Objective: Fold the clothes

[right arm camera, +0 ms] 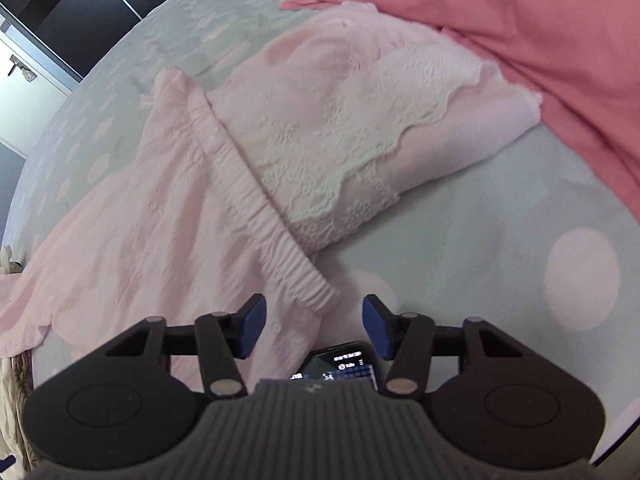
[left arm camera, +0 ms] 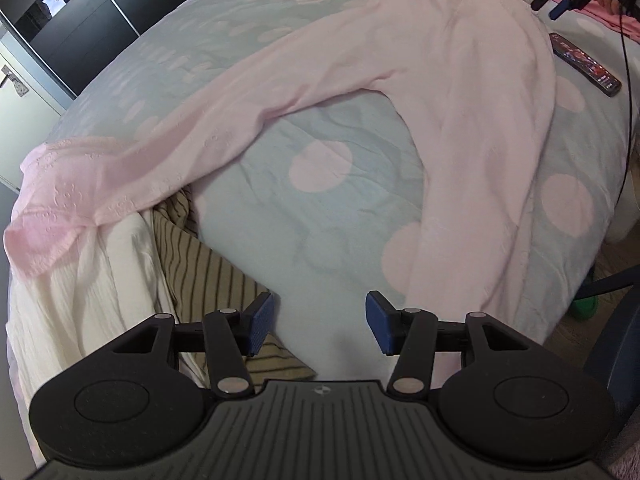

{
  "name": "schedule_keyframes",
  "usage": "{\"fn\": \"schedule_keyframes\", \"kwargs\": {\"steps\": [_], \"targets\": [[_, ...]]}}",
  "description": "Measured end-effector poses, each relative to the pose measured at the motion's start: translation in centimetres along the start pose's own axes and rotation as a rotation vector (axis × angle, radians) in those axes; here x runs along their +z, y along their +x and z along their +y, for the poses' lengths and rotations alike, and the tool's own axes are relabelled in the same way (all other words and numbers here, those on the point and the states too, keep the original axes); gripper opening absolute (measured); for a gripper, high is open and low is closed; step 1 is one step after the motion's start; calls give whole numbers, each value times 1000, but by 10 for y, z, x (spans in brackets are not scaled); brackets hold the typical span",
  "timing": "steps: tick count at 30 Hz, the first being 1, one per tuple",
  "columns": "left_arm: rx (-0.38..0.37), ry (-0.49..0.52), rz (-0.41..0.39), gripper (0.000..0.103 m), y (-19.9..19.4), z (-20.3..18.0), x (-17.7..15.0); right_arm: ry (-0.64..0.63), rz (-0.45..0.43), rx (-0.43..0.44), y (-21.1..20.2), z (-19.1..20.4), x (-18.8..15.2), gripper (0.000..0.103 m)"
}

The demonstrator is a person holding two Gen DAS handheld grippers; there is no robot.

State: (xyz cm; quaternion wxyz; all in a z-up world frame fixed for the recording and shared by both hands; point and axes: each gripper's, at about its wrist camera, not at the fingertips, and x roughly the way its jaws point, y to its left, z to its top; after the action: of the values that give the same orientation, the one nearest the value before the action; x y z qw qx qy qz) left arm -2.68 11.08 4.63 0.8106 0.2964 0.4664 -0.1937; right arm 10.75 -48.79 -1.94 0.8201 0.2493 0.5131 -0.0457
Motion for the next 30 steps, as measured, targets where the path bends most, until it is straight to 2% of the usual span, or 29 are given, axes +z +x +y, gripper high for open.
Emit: {"fn": "schedule_keyframes", "kwargs": {"steps": [1,7,11,14,20,24,28,30], "targets": [[2,-1,-1,49,-1,-2,-2,11,3,2,5,-1,-1,48],[10,-39,-31,49,-6,-6,-10,49,20,-6,32,-2,-6,41],[11,-35,-39,49,-8,-10,-13,56,17,-1,30,4,-3,18],[-12,-10,-52,49,-9,-19,-13,88,-13,23,11,7,4,13],[-62,82,-73,53,-8,-44,-10,179,-191,153,-43,10,25,9],[-90,146,-88,54,-9,-66,-10,202,-279,201,-63,20,39,9],[-135,155,-133,54,-17,-87,-10,204,-294,232,-66,31,48,9],[-108,139,-134,54,-17,-97,-10,201,-299,238,-68,34,51,9]]}}
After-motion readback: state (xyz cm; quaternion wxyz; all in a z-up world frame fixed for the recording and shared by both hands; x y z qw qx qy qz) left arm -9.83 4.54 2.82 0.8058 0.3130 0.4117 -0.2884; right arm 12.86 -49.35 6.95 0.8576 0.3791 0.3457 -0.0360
